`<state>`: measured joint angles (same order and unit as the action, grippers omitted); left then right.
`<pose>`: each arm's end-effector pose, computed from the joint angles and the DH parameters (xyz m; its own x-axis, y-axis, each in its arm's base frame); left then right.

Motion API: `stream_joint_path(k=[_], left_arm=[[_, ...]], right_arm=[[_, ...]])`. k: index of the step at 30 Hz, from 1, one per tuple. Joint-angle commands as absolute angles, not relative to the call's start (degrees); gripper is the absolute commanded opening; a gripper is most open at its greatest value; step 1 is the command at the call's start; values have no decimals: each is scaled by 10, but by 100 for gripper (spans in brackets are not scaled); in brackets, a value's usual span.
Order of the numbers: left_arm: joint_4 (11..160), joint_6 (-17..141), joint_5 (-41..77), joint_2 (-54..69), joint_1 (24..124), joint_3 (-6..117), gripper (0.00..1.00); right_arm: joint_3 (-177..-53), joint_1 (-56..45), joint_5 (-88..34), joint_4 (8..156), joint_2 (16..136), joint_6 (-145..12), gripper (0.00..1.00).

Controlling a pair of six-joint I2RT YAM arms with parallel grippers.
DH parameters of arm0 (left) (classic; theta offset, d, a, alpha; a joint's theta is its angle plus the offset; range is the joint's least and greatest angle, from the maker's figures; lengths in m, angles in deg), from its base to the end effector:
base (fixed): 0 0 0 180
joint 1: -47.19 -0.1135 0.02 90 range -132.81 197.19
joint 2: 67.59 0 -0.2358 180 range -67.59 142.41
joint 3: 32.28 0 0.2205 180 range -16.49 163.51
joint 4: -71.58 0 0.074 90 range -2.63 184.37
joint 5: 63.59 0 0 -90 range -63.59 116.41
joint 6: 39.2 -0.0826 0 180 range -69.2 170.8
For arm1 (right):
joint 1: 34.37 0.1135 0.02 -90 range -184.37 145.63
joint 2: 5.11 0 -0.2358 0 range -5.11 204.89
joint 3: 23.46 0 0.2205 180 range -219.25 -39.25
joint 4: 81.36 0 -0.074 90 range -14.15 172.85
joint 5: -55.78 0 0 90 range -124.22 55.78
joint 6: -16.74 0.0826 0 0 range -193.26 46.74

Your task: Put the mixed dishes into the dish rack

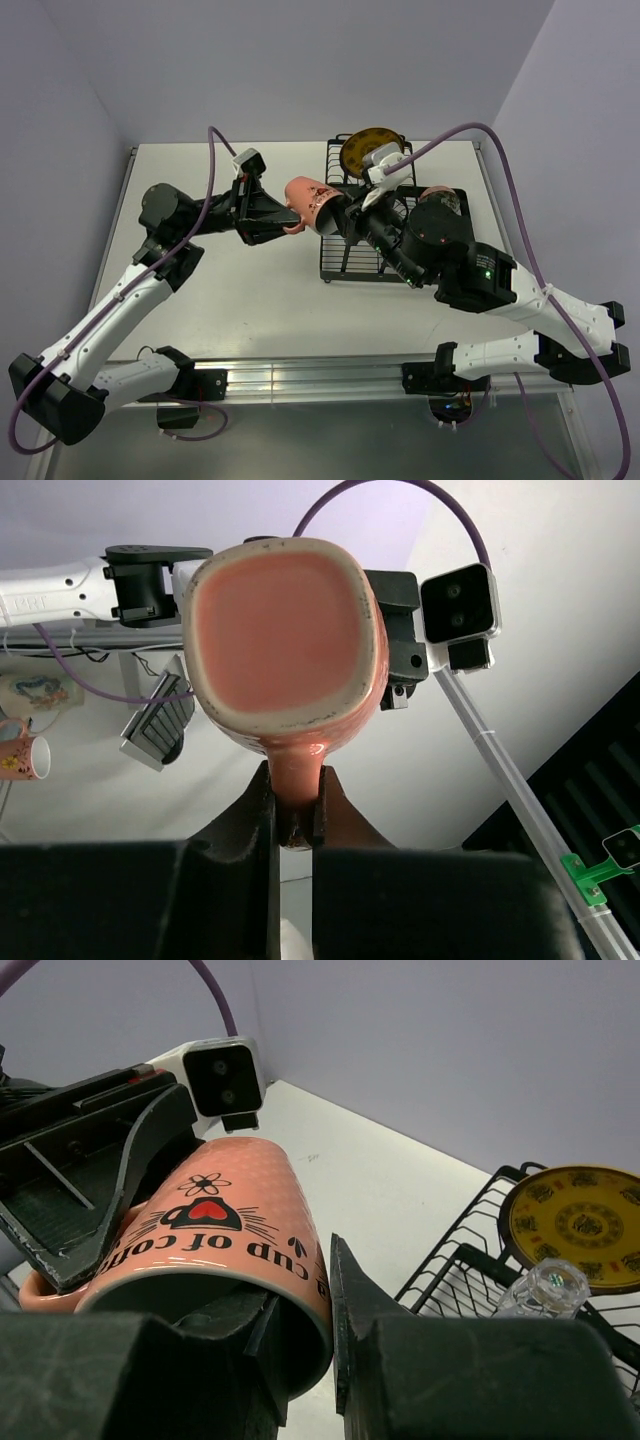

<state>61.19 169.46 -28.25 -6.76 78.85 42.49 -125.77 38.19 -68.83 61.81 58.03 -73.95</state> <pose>0.1604 -0.1781 0.4227 -0.9898 0.0140 0.1421 -0.1413 -0.2388 -0.9607 0.1126 0.2018 0.4689 0.0196 0.0295 -0.9994 -0.6149 0.7885 0.0112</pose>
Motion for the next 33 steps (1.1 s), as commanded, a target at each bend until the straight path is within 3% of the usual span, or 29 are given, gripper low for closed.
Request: stream_joint_path(k=[1, 7, 8, 11, 12, 15, 17, 24, 28, 30, 33], left_arm=[[581, 1824, -258, -55, 782, 447, 0], [570, 1777, -272, -33, 779, 478, 0], [574, 1768, -269, -33, 778, 483, 0], [566, 1737, -270, -34, 767, 481, 0], [562, 1722, -271, -33, 763, 481, 0], [562, 1691, -268, -32, 756, 485, 0], [563, 1672, -269, -30, 753, 487, 0], [676, 1516, -279, -17, 716, 548, 0], [958, 1258, -270, 16, 664, 668, 0], [1130, 1094, -211, 43, 646, 737, 0], [1237, 965, -98, 53, 631, 763, 0]], right_arm=[[-1251, 396, -666, 653, 575, -726, 0], [-1255, 396, -705, 640, 571, -711, 0], [-1259, 395, -708, 632, 570, -708, 12], [-1262, 395, -719, 625, 562, -698, 35], [-1258, 394, -716, 625, 555, -697, 49], [-1252, 392, -718, 625, 541, -693, 68], [-1251, 392, -719, 618, 538, -694, 73], [-1252, 392, -732, 577, 507, -676, 82], [-1253, 391, -756, 532, 470, -653, 83], [-1256, 392, -773, 504, 442, -635, 83], [-1263, 391, -790, 470, 402, -616, 83]])
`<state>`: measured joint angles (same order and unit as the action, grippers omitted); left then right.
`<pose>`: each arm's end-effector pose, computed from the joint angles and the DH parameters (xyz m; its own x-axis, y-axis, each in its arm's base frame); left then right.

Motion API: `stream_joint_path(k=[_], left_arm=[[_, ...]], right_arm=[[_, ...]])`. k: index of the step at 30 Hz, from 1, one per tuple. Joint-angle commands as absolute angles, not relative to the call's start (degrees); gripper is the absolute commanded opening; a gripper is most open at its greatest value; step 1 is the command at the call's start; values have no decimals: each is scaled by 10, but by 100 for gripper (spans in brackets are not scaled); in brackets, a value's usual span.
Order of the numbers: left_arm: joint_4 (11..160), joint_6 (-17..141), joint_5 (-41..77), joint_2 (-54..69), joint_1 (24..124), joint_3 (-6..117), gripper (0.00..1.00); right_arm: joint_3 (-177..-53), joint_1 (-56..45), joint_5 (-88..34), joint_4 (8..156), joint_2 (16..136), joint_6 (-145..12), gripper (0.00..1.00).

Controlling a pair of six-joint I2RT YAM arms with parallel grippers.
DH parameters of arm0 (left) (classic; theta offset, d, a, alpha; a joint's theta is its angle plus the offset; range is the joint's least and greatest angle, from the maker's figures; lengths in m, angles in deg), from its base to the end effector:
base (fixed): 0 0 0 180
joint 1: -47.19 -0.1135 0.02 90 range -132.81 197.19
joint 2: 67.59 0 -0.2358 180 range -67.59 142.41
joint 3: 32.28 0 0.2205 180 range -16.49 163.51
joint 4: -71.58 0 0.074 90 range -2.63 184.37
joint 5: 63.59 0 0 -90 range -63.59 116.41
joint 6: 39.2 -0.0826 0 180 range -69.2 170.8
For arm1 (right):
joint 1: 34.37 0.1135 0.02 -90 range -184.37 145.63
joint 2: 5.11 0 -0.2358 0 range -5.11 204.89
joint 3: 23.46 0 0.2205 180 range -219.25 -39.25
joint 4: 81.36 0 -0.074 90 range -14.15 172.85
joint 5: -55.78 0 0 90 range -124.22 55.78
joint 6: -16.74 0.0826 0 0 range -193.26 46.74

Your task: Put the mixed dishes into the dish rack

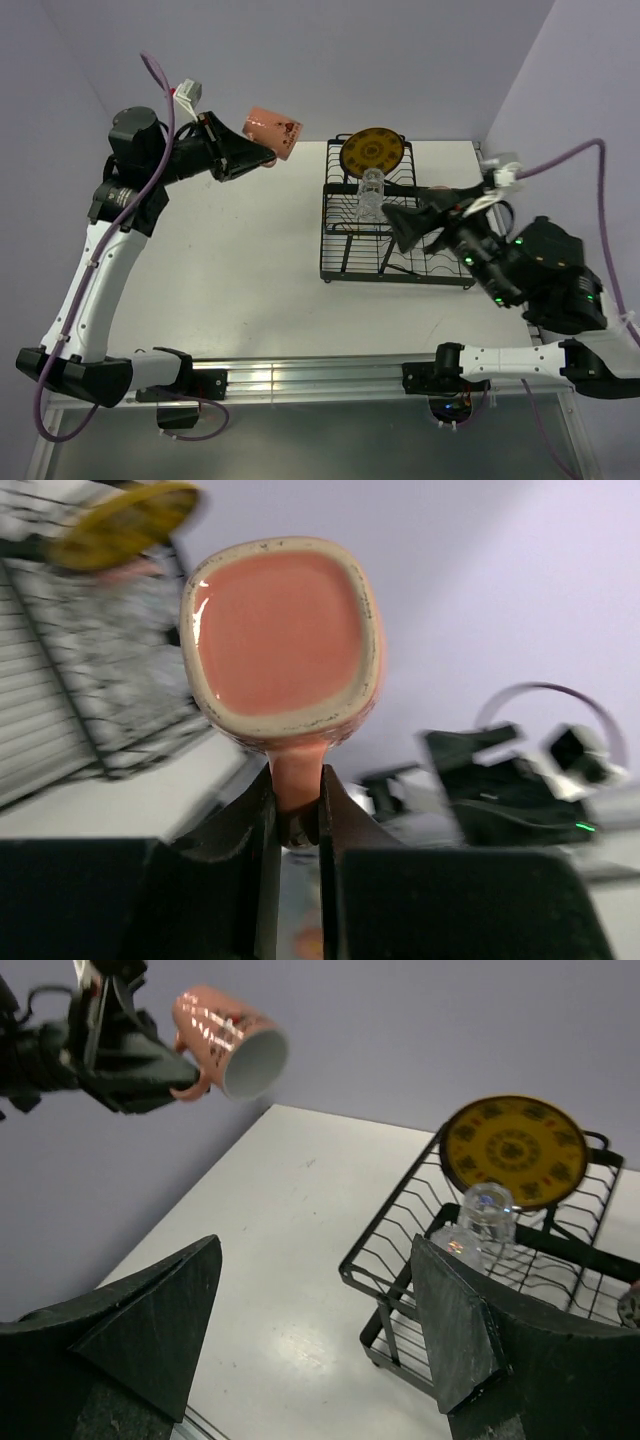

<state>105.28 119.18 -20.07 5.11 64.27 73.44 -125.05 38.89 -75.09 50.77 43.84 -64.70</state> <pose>0.2363 -0.1353 0.4572 -0.8365 -0.4127 -0.3604 0.3193 0.1673 -0.9328 0.0906 0.1137 0.4779 -0.0561 0.2041 -0.9773 -0.5339 0.8210 0.2021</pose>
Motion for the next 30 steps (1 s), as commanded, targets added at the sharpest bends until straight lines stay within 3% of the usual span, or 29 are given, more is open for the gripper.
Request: stream_joint_path(k=[1, 7, 13, 19, 30], left_arm=[[1227, 949, -78, 37, 624, 725, 0], [1125, 897, 74, -7, 616, 568, 0], [918, 874, 100, -20, 655, 422, 0], [783, 866, 80, 41, 706, 387, 0], [683, 903, 40, 144, 732, 384, 0]], right_arm=[[-1272, 392, -801, 452, 385, -609, 84], [-1326, 392, -827, 372, 357, -577, 84], [-1371, 392, -839, 291, 356, -553, 84], [-1393, 392, -855, 257, 334, -531, 84], [-1440, 392, -860, 177, 322, -472, 84]])
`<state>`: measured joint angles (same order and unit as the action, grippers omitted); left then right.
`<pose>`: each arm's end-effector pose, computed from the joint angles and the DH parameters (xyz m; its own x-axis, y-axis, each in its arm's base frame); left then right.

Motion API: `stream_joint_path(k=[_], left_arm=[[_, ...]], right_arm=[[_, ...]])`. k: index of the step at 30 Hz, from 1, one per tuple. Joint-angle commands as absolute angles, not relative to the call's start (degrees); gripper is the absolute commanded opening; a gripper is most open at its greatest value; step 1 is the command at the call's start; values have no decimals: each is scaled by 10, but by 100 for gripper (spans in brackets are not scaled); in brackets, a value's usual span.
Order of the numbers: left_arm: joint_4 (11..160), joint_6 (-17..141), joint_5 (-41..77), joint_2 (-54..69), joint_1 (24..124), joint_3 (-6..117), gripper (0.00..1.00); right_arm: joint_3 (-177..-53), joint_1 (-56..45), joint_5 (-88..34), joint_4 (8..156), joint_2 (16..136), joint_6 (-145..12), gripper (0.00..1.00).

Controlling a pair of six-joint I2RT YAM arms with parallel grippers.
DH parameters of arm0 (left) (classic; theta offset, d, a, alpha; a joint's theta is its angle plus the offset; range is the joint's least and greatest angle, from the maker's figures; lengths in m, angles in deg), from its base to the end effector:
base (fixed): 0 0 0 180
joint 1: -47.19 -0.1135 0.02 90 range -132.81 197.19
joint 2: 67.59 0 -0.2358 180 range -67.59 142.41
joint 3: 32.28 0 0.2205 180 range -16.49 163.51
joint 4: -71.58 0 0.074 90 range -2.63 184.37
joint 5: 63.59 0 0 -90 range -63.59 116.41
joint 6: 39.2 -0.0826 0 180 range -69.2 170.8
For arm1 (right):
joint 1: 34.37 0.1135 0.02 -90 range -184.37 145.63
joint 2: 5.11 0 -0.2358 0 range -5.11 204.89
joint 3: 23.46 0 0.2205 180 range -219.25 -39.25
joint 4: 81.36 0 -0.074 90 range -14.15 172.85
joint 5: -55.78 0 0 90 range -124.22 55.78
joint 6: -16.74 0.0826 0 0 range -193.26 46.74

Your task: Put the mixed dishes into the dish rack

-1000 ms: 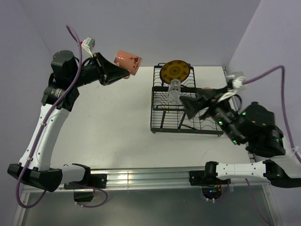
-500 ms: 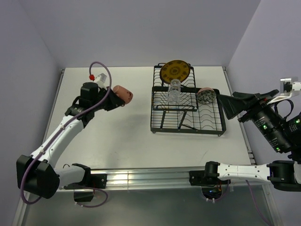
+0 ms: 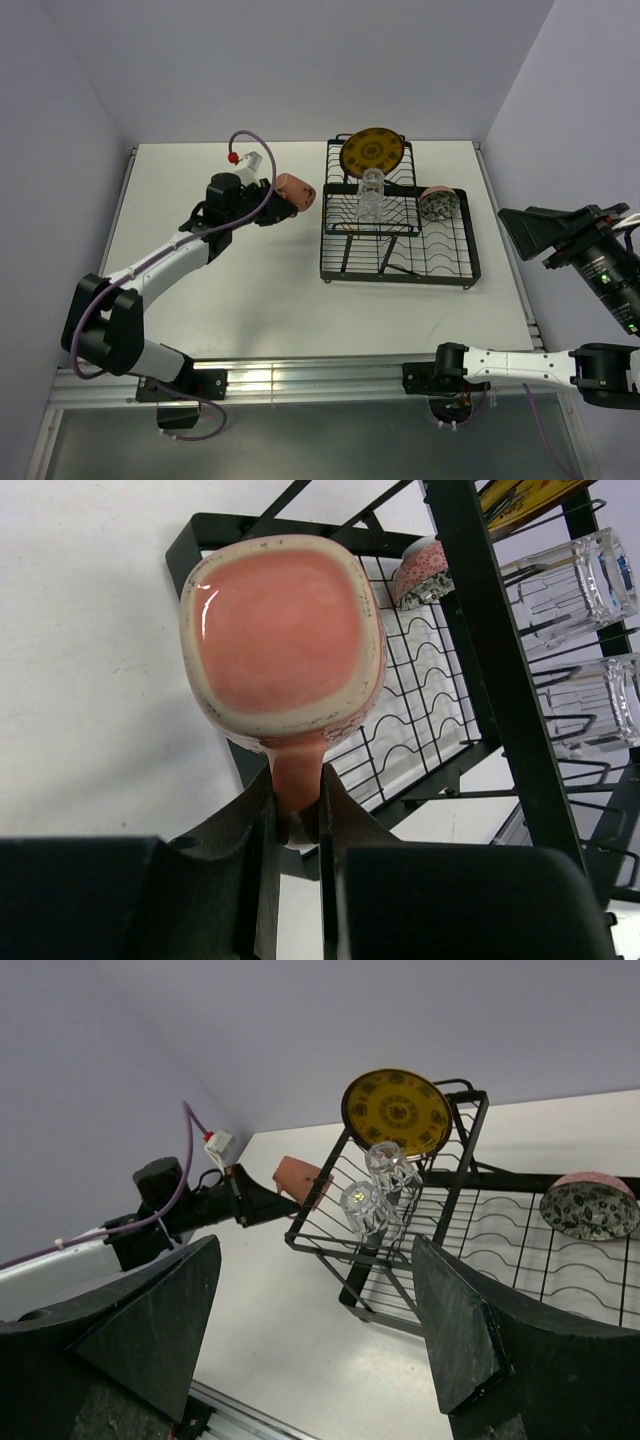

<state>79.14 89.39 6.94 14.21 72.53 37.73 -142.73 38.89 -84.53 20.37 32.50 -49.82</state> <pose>0.3005 -0.1728 0.2515 -0.6630 -0.3367 -0.6686 0.3508 0.6493 -0.6748 0.0585 -0.0262 0.4831 -0.1396 0.4177 -0.8978 -0.3649 0.8211 0.4388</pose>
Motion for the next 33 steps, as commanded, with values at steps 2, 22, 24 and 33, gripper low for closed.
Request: stream_joint_path(k=[2, 22, 24, 33], left_arm=[[673, 907, 30, 161, 736, 388, 0], [664, 882, 36, 269, 802, 435, 0], [669, 880, 46, 272, 810, 438, 0], [677, 871, 64, 293, 834, 443, 0]], right_arm=[[-1447, 391, -859, 165, 324, -465, 84], [-1479, 391, -857, 117, 335, -424, 84], [-1476, 391, -857, 122, 336, -428, 84], [-1469, 391, -859, 124, 337, -422, 84]])
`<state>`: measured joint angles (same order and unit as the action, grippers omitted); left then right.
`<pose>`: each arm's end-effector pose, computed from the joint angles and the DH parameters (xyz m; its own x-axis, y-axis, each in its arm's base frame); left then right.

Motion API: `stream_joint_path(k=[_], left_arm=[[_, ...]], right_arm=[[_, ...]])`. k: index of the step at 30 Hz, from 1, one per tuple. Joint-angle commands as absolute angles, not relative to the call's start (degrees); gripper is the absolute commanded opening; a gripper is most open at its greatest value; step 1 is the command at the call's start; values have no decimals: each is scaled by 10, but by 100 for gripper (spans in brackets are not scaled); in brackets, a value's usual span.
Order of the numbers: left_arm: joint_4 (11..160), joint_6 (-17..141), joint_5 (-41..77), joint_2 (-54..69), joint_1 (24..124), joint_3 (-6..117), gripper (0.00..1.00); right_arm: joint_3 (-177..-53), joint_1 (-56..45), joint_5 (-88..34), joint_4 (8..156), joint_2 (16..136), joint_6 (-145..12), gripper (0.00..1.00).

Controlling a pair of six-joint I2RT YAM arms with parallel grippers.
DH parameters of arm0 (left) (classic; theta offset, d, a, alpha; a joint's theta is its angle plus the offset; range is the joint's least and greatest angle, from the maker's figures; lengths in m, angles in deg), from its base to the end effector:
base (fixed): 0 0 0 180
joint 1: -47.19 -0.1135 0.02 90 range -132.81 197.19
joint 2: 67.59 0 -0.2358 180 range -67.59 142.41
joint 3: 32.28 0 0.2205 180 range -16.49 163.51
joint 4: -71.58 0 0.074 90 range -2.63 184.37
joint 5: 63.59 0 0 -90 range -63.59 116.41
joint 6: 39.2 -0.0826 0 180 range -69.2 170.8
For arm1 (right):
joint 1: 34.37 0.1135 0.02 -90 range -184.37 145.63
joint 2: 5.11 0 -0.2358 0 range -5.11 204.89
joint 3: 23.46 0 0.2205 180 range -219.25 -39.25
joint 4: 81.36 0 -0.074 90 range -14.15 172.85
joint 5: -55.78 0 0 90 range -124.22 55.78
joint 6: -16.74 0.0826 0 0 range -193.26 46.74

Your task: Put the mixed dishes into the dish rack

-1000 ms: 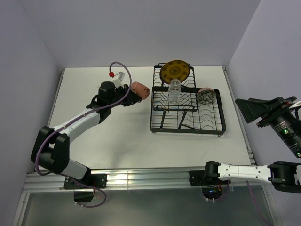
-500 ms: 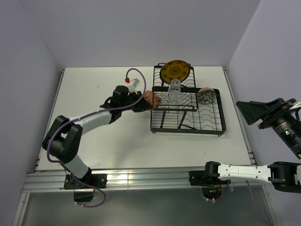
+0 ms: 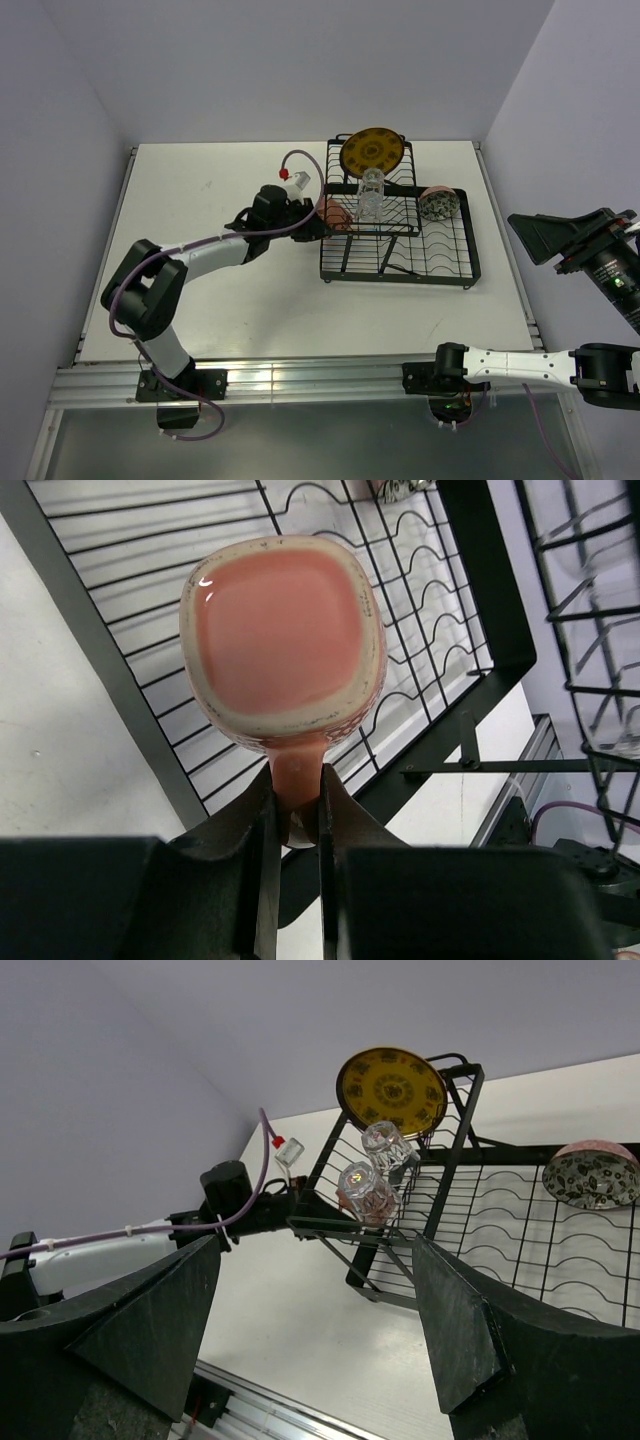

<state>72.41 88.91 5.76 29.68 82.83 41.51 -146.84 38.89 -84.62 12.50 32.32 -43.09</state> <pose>0.2999 -0.2509 0.1973 -0.7610 -0.1650 -0.6275 0.4280 0.5991 -0.6767 0.0537 -0.0423 0.4763 -0.1961 0.4603 -0.8658 -0.3354 0.7982 0.5004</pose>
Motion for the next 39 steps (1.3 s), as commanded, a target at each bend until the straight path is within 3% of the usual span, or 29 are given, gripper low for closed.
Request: stream_joint_path(k=[1, 39], left_arm=[[682, 868, 66, 295, 835, 445, 0], [747, 706, 127, 321, 871, 479, 0]], right_arm=[[-1469, 390, -860, 124, 335, -421, 84], [-1459, 391, -862, 123, 357, -402, 85]])
